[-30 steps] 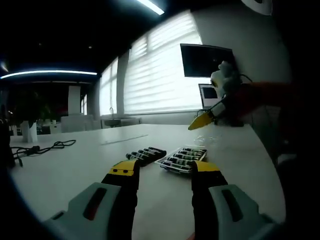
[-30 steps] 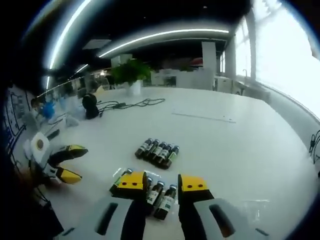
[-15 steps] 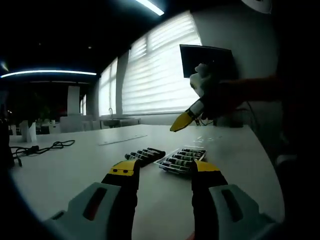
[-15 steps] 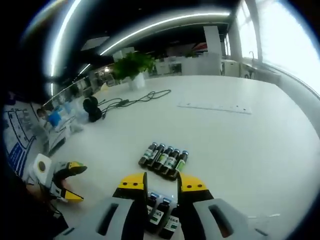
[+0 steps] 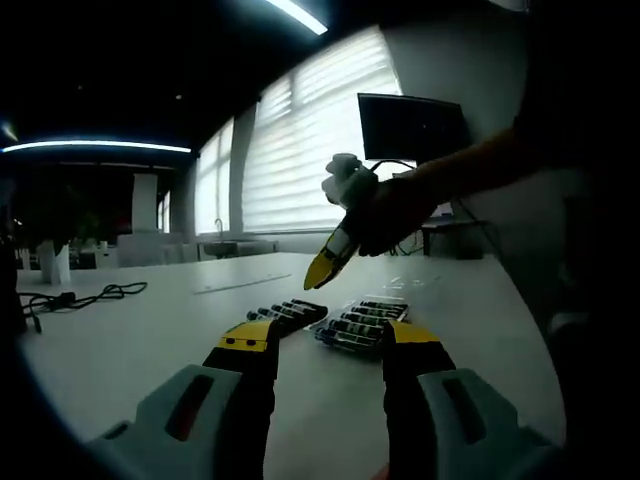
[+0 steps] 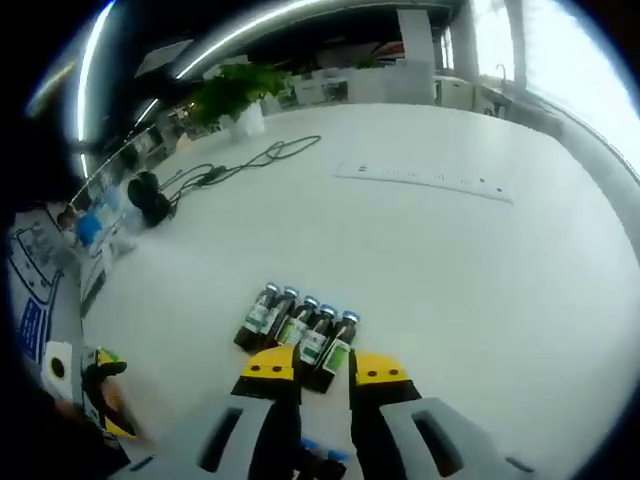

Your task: Grip medicine bottles put into box

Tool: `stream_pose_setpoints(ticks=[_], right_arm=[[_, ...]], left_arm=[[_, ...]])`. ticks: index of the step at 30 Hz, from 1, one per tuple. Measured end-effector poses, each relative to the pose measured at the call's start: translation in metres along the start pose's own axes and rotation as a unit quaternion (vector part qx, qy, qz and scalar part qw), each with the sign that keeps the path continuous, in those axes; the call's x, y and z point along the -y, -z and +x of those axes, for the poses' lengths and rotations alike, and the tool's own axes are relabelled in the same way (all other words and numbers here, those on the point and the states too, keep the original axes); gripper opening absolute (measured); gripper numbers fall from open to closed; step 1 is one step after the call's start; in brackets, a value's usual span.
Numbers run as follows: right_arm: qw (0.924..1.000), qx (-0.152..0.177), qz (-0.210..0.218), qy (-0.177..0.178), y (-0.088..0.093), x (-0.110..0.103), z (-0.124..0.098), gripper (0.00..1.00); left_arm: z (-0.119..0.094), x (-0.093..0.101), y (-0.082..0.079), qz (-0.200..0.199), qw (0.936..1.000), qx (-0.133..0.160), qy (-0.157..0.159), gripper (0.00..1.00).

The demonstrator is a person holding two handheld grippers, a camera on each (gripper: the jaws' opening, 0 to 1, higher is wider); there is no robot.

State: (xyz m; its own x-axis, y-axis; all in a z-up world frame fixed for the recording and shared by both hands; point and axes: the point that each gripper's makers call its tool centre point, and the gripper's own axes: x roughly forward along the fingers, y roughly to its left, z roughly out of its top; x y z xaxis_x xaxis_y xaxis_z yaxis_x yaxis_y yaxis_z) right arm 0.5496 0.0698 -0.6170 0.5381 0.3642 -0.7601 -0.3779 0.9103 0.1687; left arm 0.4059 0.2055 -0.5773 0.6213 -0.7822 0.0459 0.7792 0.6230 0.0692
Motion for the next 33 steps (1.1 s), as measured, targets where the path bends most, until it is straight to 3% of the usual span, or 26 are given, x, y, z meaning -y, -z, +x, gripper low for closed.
stream_pose_setpoints(ticks=[10, 18, 28, 33], right_arm=[[0.9983, -0.045, -0.01, 0.036, 0.015, 0.008, 0.015, 0.13], [0.9972, -0.054, -0.026, 0.043, 0.02, 0.009, 0.017, 0.08], [0.9969, -0.051, -0.03, 0.053, 0.021, 0.015, 0.017, 0.07], [0.9986, -0.016, -0.011, 0.05, 0.012, 0.019, 0.007, 0.07]], left_arm=[[-0.002, 0.003, -0.004, -0.012, 0.9998, 0.01, 0.012, 0.34], [-0.002, 0.003, -0.005, -0.015, 0.9997, 0.012, 0.013, 0.34], [0.0, 0.003, -0.003, -0.011, 0.9998, 0.008, 0.014, 0.34], [0.0, 0.003, -0.003, -0.01, 0.9998, 0.007, 0.013, 0.34]])
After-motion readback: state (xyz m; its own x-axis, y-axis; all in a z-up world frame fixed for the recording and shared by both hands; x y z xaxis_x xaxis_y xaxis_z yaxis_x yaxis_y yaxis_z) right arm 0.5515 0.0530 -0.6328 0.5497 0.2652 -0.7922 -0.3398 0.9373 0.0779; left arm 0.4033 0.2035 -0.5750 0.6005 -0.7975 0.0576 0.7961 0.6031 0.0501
